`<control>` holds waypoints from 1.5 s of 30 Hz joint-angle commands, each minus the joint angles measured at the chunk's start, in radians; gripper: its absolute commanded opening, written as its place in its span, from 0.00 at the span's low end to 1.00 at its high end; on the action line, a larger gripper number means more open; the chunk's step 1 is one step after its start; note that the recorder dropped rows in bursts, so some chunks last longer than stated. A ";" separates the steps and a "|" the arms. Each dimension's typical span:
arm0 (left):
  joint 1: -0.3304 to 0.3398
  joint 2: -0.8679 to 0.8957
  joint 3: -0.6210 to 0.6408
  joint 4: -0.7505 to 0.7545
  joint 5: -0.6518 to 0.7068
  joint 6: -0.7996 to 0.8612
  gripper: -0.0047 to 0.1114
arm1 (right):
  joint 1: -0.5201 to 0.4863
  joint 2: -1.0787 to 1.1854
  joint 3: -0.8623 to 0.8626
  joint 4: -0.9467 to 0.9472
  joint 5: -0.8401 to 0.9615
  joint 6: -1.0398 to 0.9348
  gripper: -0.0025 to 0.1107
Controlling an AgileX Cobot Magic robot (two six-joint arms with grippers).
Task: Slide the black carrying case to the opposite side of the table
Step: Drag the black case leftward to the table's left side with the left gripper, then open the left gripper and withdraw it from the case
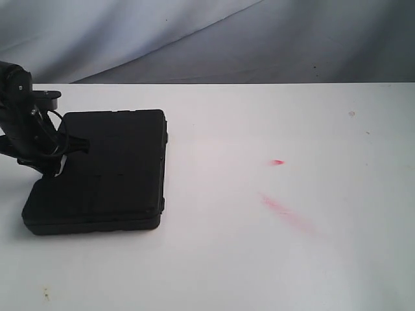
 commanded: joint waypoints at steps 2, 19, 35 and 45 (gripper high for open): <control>0.038 -0.020 0.002 -0.001 -0.018 0.018 0.06 | -0.008 -0.003 0.004 0.000 -0.001 0.000 0.02; 0.053 -0.023 0.002 -0.067 -0.014 0.073 0.06 | -0.008 -0.003 0.004 0.000 -0.001 0.000 0.02; 0.053 -0.023 0.000 -0.039 0.004 0.070 0.06 | -0.008 -0.003 0.004 0.000 -0.001 0.000 0.02; 0.053 -0.023 0.000 -0.039 0.004 0.070 0.16 | -0.008 -0.003 0.004 0.000 -0.001 0.000 0.02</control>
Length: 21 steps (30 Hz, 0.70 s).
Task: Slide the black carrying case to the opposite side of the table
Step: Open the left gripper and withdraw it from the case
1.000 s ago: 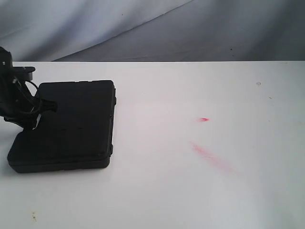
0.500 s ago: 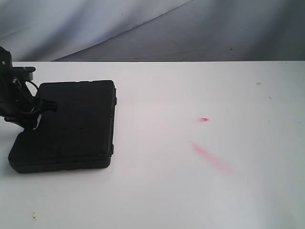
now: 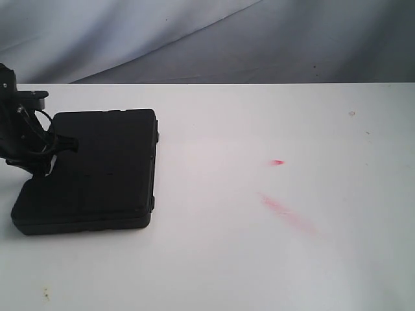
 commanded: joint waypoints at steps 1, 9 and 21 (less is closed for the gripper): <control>-0.002 -0.023 0.000 0.005 0.007 0.001 0.19 | -0.008 -0.003 0.004 0.000 -0.001 0.000 0.02; -0.002 -0.023 0.000 0.005 0.005 0.001 0.35 | -0.008 -0.003 0.004 0.000 -0.001 0.000 0.02; -0.002 -0.053 -0.002 0.005 -0.038 0.001 0.35 | -0.008 -0.003 0.004 0.000 -0.001 0.000 0.02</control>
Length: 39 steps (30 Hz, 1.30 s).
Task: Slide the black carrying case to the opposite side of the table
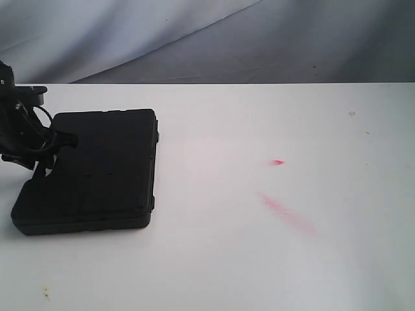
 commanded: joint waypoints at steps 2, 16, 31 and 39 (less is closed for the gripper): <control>-0.002 -0.056 -0.002 0.005 -0.033 -0.001 0.35 | -0.008 -0.003 0.004 0.000 -0.001 0.000 0.02; -0.002 -0.457 0.014 -0.007 0.033 0.075 0.21 | -0.008 -0.003 0.004 0.000 -0.001 0.000 0.02; -0.002 -1.447 0.535 -0.093 -0.217 0.166 0.04 | -0.008 -0.003 0.004 0.000 -0.001 0.000 0.02; -0.002 -1.802 0.781 -0.107 -0.220 0.181 0.04 | -0.008 -0.003 0.004 0.000 -0.001 0.000 0.02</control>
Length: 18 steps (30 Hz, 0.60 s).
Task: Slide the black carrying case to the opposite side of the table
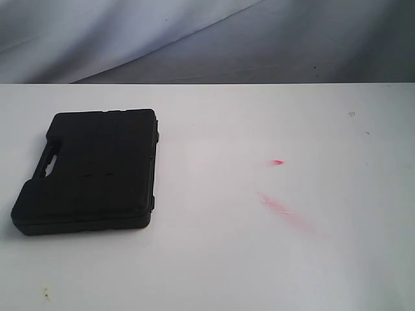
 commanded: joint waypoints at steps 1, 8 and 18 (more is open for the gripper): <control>-0.002 -0.184 0.128 -0.014 -0.018 0.008 0.04 | -0.008 -0.003 0.004 0.000 -0.001 0.000 0.02; -0.002 -0.360 0.281 -0.014 -0.088 0.015 0.04 | -0.008 -0.003 0.004 0.000 -0.001 0.000 0.02; -0.002 -0.373 0.494 -0.103 -0.322 -0.026 0.04 | -0.008 -0.003 0.004 0.000 -0.001 0.000 0.02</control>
